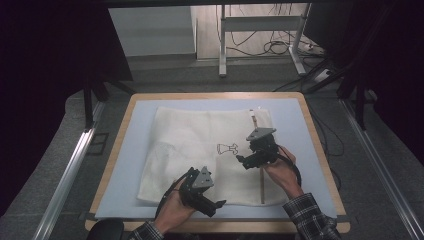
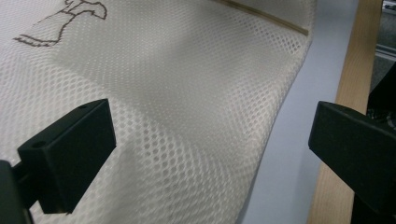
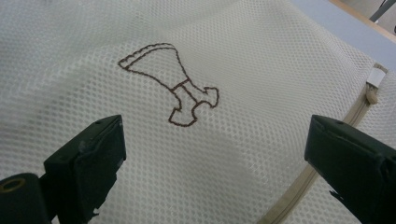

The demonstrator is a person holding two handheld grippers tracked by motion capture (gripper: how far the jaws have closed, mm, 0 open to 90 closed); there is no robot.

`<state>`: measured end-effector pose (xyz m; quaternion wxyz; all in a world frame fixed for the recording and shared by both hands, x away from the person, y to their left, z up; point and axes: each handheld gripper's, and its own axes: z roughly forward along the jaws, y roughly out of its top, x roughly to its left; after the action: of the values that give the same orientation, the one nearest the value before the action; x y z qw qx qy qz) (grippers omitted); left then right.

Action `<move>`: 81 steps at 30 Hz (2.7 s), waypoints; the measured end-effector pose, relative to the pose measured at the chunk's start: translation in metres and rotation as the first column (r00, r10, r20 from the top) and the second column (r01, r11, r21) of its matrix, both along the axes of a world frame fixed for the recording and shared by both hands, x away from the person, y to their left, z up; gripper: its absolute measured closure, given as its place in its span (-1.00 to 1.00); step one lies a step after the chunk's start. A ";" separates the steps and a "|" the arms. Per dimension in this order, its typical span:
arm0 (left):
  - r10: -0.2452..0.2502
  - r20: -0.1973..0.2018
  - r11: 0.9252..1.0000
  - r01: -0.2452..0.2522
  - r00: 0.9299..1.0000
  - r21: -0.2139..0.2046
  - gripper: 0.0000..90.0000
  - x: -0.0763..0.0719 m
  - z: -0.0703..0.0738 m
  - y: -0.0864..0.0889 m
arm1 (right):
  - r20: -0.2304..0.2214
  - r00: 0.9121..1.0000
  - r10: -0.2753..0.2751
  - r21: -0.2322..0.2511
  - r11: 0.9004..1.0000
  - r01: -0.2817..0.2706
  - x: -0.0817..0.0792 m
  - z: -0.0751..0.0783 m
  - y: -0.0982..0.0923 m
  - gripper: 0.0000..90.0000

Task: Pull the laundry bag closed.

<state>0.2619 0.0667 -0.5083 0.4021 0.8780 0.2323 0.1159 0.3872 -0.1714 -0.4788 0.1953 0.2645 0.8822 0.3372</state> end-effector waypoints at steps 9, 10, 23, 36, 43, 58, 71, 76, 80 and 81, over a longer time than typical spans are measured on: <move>0.026 0.013 1.000 -0.027 1.000 0.005 -0.99 -0.004 -0.002 0.010 | -0.011 1.000 -0.003 0.013 1.000 0.003 -0.015 0.001 -0.009 -0.90; 0.031 0.013 1.000 -0.031 0.999 0.005 -0.99 -0.004 -0.002 0.012 | -0.013 1.000 0.000 0.013 1.000 0.000 -0.017 0.001 -0.010 -0.91; 0.086 0.054 0.996 -0.086 0.995 -0.004 -1.00 -0.008 -0.005 0.033 | 0.008 1.000 0.011 0.036 0.999 -0.012 -0.047 0.000 -0.030 -0.98; 0.116 0.073 0.993 -0.118 0.991 0.019 -1.00 -0.014 -0.006 0.047 | 0.004 1.000 -0.002 0.028 1.000 0.002 -0.069 -0.004 -0.044 -0.99; 0.144 0.067 0.989 -0.145 0.987 0.007 -1.00 -0.017 -0.004 0.062 | -0.029 0.999 -0.025 0.032 0.999 0.026 -0.077 -0.008 -0.053 -1.00; 0.187 0.131 0.982 -0.186 0.973 -0.020 -0.99 -0.029 0.003 0.090 | 0.012 0.998 -0.054 0.060 0.997 0.053 -0.097 -0.001 -0.065 -1.00; 0.235 0.150 0.972 -0.228 0.960 -0.060 -0.99 -0.043 0.008 0.115 | 0.025 0.993 -0.117 0.053 0.992 0.116 -0.113 0.003 -0.084 -1.00; 0.265 0.169 0.964 -0.259 0.949 -0.056 -0.99 -0.049 0.008 0.127 | 0.032 0.989 -0.143 0.062 0.988 0.141 -0.120 0.005 -0.094 -1.00; 0.285 0.171 0.958 -0.278 0.943 -0.065 -0.99 -0.050 0.009 0.134 | 0.032 0.987 -0.160 0.070 0.985 0.157 -0.125 0.005 -0.101 -1.00; 0.291 0.170 0.957 -0.284 0.941 -0.068 -0.99 -0.051 0.009 0.137 | 0.030 0.985 -0.172 0.078 0.982 0.169 -0.127 0.005 -0.106 -1.00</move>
<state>0.2110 0.2037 -0.4997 0.4184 0.8122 0.3234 0.2464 0.2598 -0.2772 -0.4742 0.2296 0.3401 0.8392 0.3568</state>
